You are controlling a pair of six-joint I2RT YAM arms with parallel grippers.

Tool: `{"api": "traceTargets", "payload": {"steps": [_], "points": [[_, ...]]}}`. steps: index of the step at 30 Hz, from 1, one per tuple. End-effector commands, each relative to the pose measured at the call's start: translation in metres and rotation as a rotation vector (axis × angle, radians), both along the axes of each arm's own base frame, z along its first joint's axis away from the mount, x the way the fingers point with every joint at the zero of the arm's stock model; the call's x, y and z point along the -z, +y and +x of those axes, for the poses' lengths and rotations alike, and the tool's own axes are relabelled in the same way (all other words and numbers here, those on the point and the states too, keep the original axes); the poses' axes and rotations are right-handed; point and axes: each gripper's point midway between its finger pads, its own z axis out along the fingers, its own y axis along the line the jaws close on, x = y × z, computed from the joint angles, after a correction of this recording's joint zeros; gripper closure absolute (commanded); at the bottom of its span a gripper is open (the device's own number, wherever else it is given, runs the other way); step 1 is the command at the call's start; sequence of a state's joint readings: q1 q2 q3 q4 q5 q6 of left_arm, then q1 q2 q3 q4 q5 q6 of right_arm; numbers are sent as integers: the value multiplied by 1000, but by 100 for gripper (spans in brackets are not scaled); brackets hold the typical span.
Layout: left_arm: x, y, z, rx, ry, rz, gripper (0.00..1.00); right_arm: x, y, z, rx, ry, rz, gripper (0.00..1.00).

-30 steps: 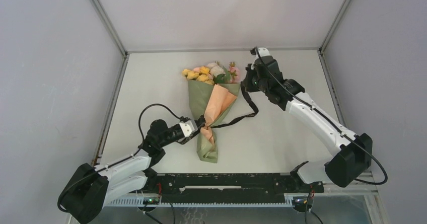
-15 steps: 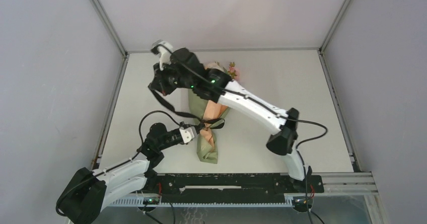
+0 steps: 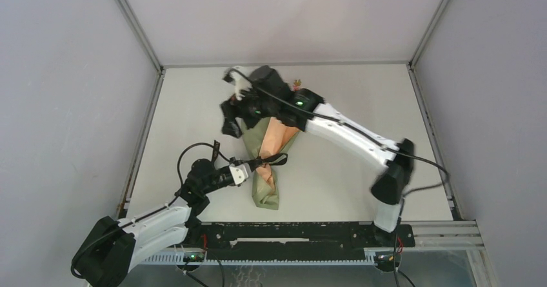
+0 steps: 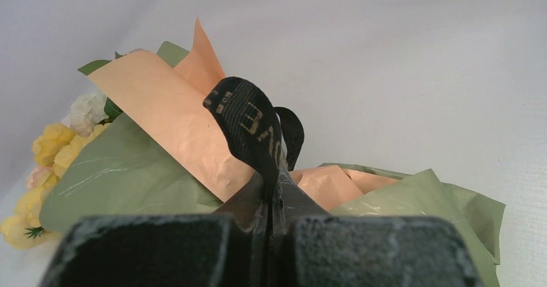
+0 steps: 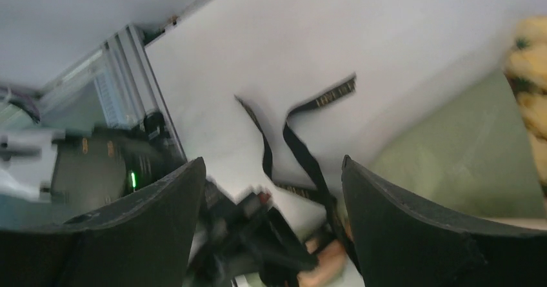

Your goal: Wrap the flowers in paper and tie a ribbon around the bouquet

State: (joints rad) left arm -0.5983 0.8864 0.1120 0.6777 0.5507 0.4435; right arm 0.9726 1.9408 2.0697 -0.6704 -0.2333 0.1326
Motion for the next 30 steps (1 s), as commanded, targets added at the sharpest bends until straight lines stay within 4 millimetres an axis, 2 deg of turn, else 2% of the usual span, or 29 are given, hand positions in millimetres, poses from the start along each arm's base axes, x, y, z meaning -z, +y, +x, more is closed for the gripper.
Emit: {"api": "traceTargets", "payload": {"steps": [1,4,6,10,16,22,25,30], "points": [[-7,1,2,-26,1,-31,100,-55,-64,-17,-105,-164,182,15],[-5,1,2,-31,12,-32,100,-31,-101,-49,-249,-209,285,16],[-5,1,2,-30,15,-31,100,-18,-118,-71,-317,-276,338,17],[-5,0,2,-22,9,-23,100,24,-120,-92,-428,-367,318,16],[-7,-1,4,-23,7,-22,100,51,-98,-78,-471,-332,298,19],[-6,-1,5,-24,9,-15,100,71,-79,-67,-488,-227,274,28],[-6,-2,6,-21,2,-10,100,79,-77,-68,-503,-167,262,40],[-7,-2,7,-27,3,-7,100,86,-81,-67,-496,-69,243,92]]}}
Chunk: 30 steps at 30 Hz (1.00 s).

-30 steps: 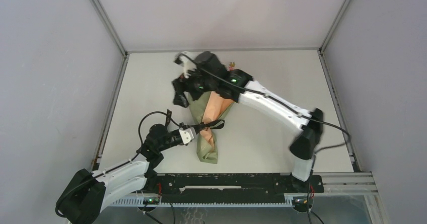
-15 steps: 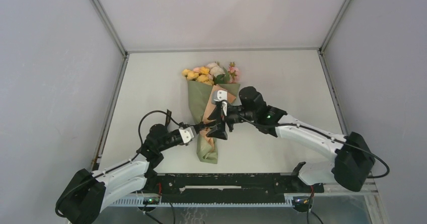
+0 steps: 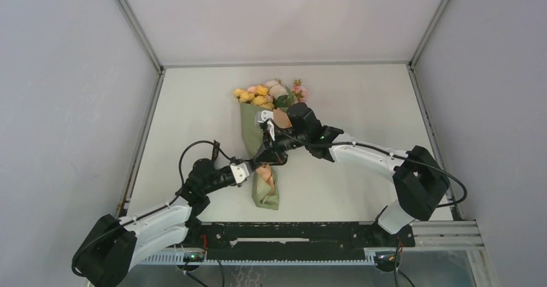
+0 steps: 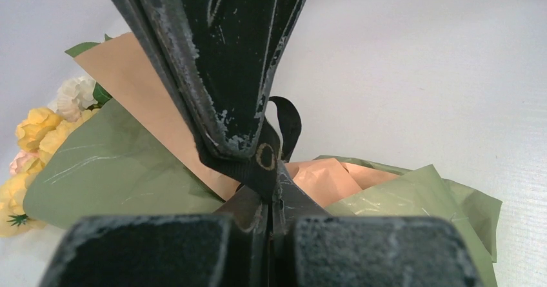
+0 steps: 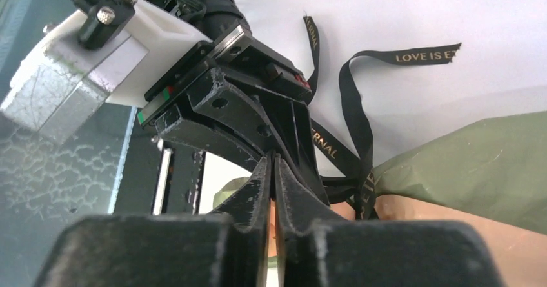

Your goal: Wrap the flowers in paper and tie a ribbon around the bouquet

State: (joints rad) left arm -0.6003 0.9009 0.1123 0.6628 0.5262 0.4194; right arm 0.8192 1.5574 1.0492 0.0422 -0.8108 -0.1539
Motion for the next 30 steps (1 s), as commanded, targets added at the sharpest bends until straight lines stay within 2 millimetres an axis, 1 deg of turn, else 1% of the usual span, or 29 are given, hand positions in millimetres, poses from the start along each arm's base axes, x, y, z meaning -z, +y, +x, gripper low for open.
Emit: {"api": "traceTargets", "payload": {"steps": [1,2,3,4,6,7,8,10,12,13,14,15,17,19,20,22,23,24,25,26,27,29,30], "points": [[-15,-3,6,-5,-39,-12,100,-19,-2,4,-21,45,29,99],[-14,-3,6,-5,-34,-7,100,-20,-5,6,-14,60,30,100],[-13,-3,6,-5,-27,7,97,-17,-10,8,5,99,9,100],[-10,-2,7,-7,-11,32,86,-15,-13,12,25,124,2,100],[-12,1,11,-29,7,49,53,-12,-15,21,66,162,-4,100],[-19,1,12,-30,12,40,41,-9,-16,25,85,177,-10,100],[-23,1,12,-27,30,46,34,-6,-16,29,107,191,-18,100],[-30,2,13,-20,61,97,28,-3,-17,33,135,210,-29,100],[-31,12,16,-61,103,180,25,-2,-17,34,147,213,-33,100],[-27,21,19,-97,131,228,24,-2,-17,35,151,214,-34,100],[-26,32,23,-150,150,273,24,-1,-17,35,157,218,-36,100],[-27,42,27,-194,170,301,24,-6,-14,39,160,197,-14,100],[-33,64,36,-316,260,305,25,-8,-13,41,174,195,-7,100],[-35,93,44,-506,459,279,35,-11,-13,41,177,194,-1,100],[-32,109,47,-614,566,270,40,-12,-13,40,175,194,0,100],[-28,147,49,-841,734,255,51,-14,-11,38,169,190,3,100],[-29,169,51,-962,784,266,53,-14,-10,37,170,188,4,100],[-26,186,50,-1059,823,289,54,-15,-9,36,168,186,5,100],[-28,199,54,-1129,850,298,54,-16,-8,34,164,181,8,100],[-33,205,60,-1165,875,286,54,-18,-7,33,166,177,11,100],[-31,206,63,-1188,932,257,52,-19,-7,33,169,172,12,100],[-19,206,69,-1226,1042,247,49,-22,-5,32,173,159,13,100],[-6,203,72,-1229,1110,273,49,-22,-5,30,173,158,12,100]]}}
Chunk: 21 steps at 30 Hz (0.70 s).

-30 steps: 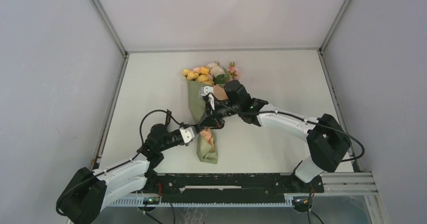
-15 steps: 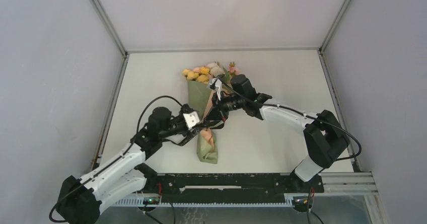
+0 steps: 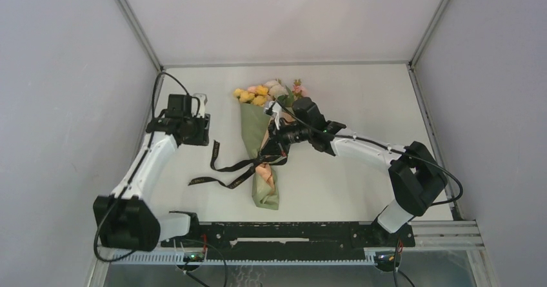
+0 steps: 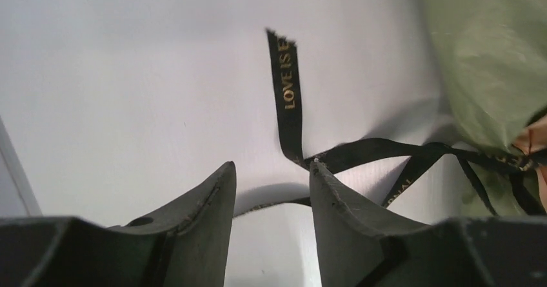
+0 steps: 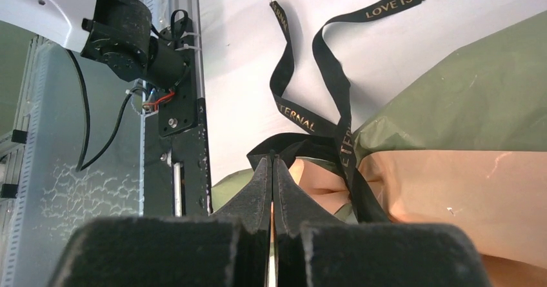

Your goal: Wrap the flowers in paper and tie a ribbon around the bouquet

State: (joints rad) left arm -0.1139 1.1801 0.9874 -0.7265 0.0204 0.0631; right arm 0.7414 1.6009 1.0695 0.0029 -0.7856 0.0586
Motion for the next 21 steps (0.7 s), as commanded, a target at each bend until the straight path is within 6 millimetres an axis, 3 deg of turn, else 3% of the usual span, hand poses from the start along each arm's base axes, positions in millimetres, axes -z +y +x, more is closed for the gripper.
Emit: {"api": "traceTargets", "payload": {"steps": [1,5,8,11,14,18,21], "points": [[29,5,-6,-212,249,-48,48,-35,11,3,8,-86,71,100],[68,-1,14,-286,268,-92,33,-31,12,1,12,-86,54,100],[90,-10,25,-303,266,-138,29,-28,10,0,19,-82,33,100],[110,-9,27,-327,290,-128,32,-23,8,-2,24,-70,9,100],[128,-9,19,-339,353,-114,41,-23,7,-3,28,-66,6,100],[130,-12,13,-331,378,-125,49,-25,8,-2,32,-71,14,100],[131,-8,6,-325,390,-98,50,-26,9,-2,30,-69,20,100]]}}
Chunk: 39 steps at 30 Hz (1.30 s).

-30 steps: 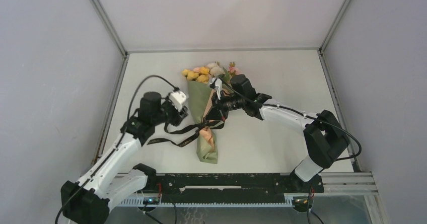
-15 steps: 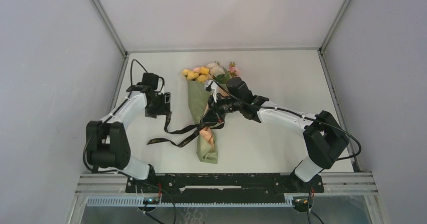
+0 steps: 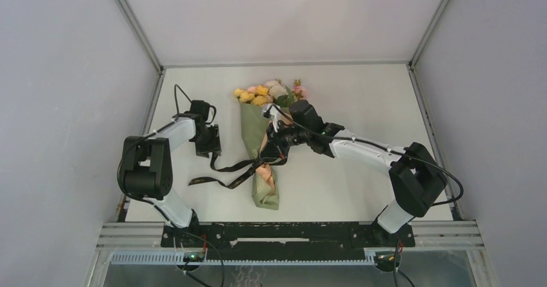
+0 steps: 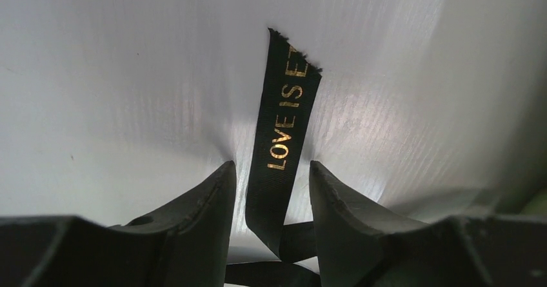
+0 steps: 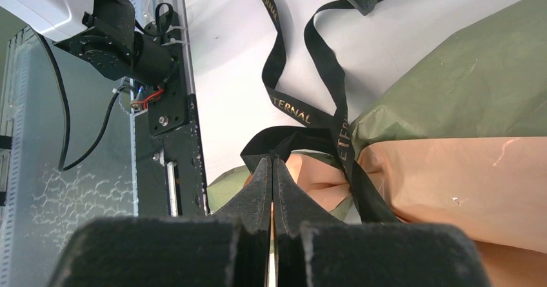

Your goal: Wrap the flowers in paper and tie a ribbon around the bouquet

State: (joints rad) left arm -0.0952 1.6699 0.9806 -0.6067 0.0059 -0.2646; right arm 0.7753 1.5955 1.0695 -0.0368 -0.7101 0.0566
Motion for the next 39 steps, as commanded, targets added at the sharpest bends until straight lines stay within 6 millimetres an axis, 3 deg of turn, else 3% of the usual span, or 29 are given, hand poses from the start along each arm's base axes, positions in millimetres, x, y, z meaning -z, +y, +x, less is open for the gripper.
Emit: {"api": "traceTargets", "payload": {"steps": [1,7,10,11,13,15,19,22,26,28,33,35,39], "points": [[2,1,-9,-6,9,14,50,-35,8,2,-3,-64,72,100],[8,19,-38,14,61,121,61,-37,7,2,2,-67,72,100],[8,19,-39,19,67,120,81,-38,6,1,3,-70,71,100],[8,19,-39,20,70,119,95,-39,6,1,2,-72,74,100],[3,14,-38,15,75,87,100,-40,7,1,-1,-72,78,100],[-16,2,-29,2,35,7,100,-41,7,1,1,-70,80,100],[-88,-22,-11,129,-190,-81,100,-38,7,3,14,-54,75,100],[-134,-53,-34,442,-305,-119,100,-43,10,14,56,-68,96,100],[-169,-104,-111,854,-314,-256,100,-44,7,30,126,-13,115,100],[-193,-126,-142,1075,-401,-297,100,-46,5,39,155,27,136,100],[-261,-198,-176,1495,-735,-318,100,-48,1,56,207,93,176,100],[-274,-227,-186,1632,-782,-305,100,-48,-3,63,231,119,184,100],[-274,-276,-216,1863,-761,-345,100,-51,-11,70,258,128,187,100]]}}
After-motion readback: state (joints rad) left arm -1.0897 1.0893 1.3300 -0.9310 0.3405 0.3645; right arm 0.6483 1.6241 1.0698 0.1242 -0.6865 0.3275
